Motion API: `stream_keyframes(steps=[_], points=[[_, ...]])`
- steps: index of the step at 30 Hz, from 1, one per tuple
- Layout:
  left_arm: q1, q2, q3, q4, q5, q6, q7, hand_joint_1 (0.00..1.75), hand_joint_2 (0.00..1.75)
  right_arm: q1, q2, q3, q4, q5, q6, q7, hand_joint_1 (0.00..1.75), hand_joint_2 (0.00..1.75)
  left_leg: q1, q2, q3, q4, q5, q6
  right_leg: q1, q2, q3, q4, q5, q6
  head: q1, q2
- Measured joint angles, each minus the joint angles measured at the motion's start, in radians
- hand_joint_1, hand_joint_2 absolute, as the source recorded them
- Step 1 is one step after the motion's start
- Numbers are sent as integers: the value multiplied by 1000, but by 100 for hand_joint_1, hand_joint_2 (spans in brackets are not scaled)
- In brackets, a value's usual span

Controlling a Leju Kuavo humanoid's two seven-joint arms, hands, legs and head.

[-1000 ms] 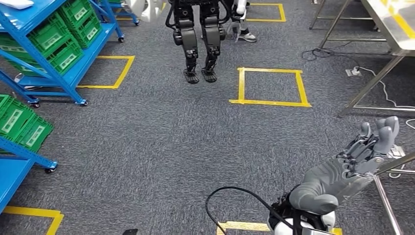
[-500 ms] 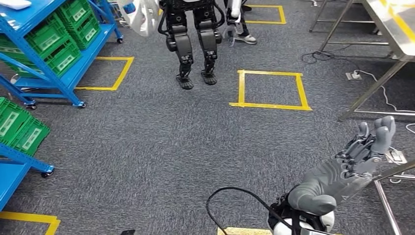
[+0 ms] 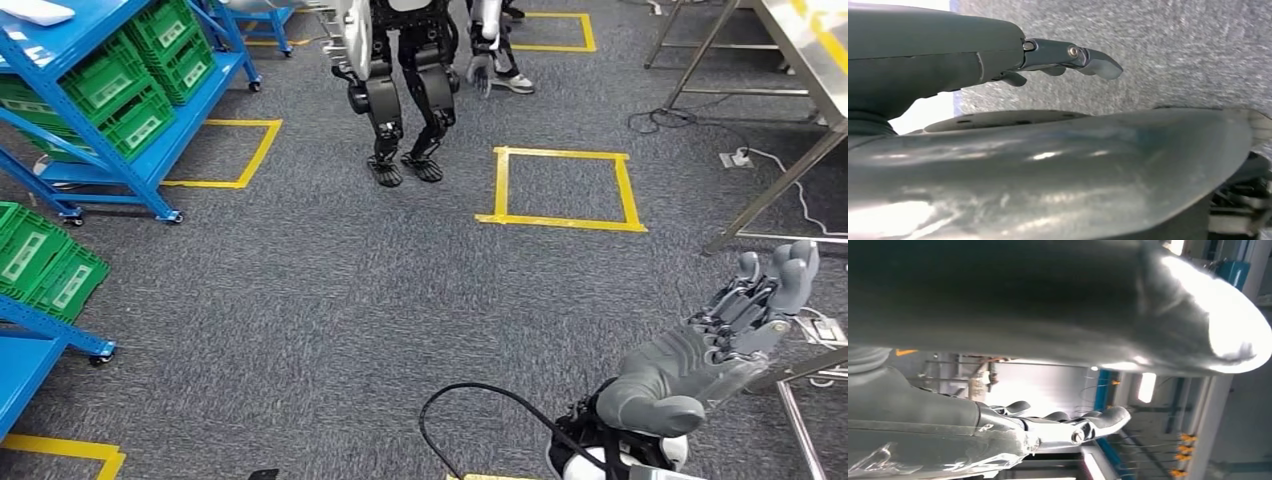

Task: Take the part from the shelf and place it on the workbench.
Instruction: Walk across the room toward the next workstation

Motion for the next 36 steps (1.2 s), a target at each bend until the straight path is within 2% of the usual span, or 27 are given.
stream_keyframes(steps=[2,3,5,6,7,8,9,11,12,14,16,17,18,21,22,23,24,25,27,28,29,31,33,35,36], points=[[0,0,-2,0,-14,9,9,0,0,-1,-1,6,0,-2,0,0,0,0,1,2,-12,26,-22,-10,-2,-2,2,-4,1,-12,-3,0],[0,0,-3,0,-19,12,13,0,0,-2,-2,8,0,-3,0,0,0,0,1,4,-31,67,-46,-14,-4,-3,3,-6,1,-16,-4,0],[0,0,-8,0,-38,24,24,0,0,-2,-3,11,1,-9,0,0,0,0,1,5,-97,196,-105,-18,-4,-6,4,-6,-1,-22,-6,0],[1,1,-14,0,-55,35,35,0,0,-2,-4,12,1,-13,0,0,0,0,1,5,-127,250,-121,-19,-4,-7,4,-6,-2,-23,-6,0],[2,1,-23,0,-77,49,49,0,0,-2,-4,14,1,-15,0,0,0,0,1,5,-144,276,-119,-19,-4,-7,5,-6,-2,-24,-6,0],[2,1,-34,0,-99,63,65,0,0,-3,-5,16,1,-15,0,0,0,0,1,5,-143,265,-97,-19,-5,-6,6,-6,-3,-24,-6,0],[3,1,-48,0,-123,74,84,0,0,-3,-5,18,1,-14,0,0,0,0,2,5,-124,219,-61,-18,-6,-6,8,-6,-4,-22,-6,0],[2,1,-77,0,-163,85,119,0,0,-4,-5,21,0,-13,0,0,0,0,3,8,-64,90,3,-16,-4,-4,11,-3,-8,-15,-7,0],[2,1,-91,0,-176,85,132,0,0,-5,-6,22,0,-13,0,0,0,0,3,8,-42,42,18,-13,-3,-3,11,-2,-10,-10,-7,0],[2,0,-110,0,-183,80,138,0,0,-5,-8,24,0,-18,0,1,0,0,1,7,-27,6,17,-3,1,-3,11,-3,-11,2,-6,0],[4,0,-121,0,-183,75,138,0,0,-5,-11,27,0,-26,0,3,0,0,2,5,-26,4,18,10,-1,-5,12,-3,-14,13,-4,0],[4,-1,-125,0,-183,73,136,0,0,-5,-12,28,1,-29,0,4,0,0,4,3,-24,2,19,16,-2,-6,5,13,-26,19,-1,0],[4,-1,-128,0,-183,71,133,0,0,-4,-14,29,2,-31,0,5,0,0,6,1,-22,0,20,22,-2,-6,-11,49,-47,24,1,0],[5,-1,-130,0,-182,66,126,0,0,-1,-23,30,9,-34,0,10,0,0,5,-10,-20,0,19,28,-2,-6,-100,227,-125,30,8,0],[5,-1,-131,0,-182,65,125,0,0,0,-26,30,12,-34,0,11,0,0,5,-16,-20,0,19,28,-2,-6,-117,258,-129,31,9,0],[6,-1,-131,0,-182,65,125,0,0,1,-29,30,15,-34,0,11,0,0,5,-24,-20,0,19,28,-2,-5,-118,258,-118,30,9,0],[5,-1,-132,0,-181,64,125,0,0,1,-30,30,17,-33,0,11,0,0,5,-34,-19,0,19,28,-2,-1,-100,219,-90,27,9,0],[5,-1,-132,0,-181,63,125,0,0,1,-31,30,18,-33,0,11,0,0,5,-45,-17,0,19,27,-3,13,-65,152,-56,25,10,0],[3,-2,-133,0,-180,63,125,0,0,1,-33,30,19,-32,0,12,0,0,4,-68,-18,1,19,20,-8,53,-2,32,-16,19,9,0],[2,-2,-133,0,-180,63,125,0,0,2,-34,30,19,-32,0,13,0,0,5,-78,-20,1,20,14,-8,67,15,0,-11,16,8,0],[3,-2,-133,0,-180,63,126,0,0,3,-35,30,19,-32,0,13,0,0,6,-86,-22,0,22,7,-7,67,19,-6,-14,12,8,0],[4,-2,-133,0,-179,63,127,0,0,2,-37,31,20,-31,0,14,0,0,10,-95,-25,-3,25,-5,-4,47,21,-9,-10,1,8,0],[3,-2,-133,0,-179,63,128,0,0,1,-37,33,20,-31,0,14,0,0,7,-61,-43,30,-1,-15,-6,23,25,-18,-6,-12,4,0],[3,-1,-133,0,-179,63,129,0,0,2,-37,35,20,-30,0,15,0,0,4,-14,-96,136,-59,-21,-5,-2,27,-21,-6,-20,-2,0],[3,-1,-133,0,-179,63,130,0,0,3,-37,36,21,-30,0,15,0,0,4,-4,-129,201,-86,-23,-5,-16,27,-22,-7,-22,-2,0]])
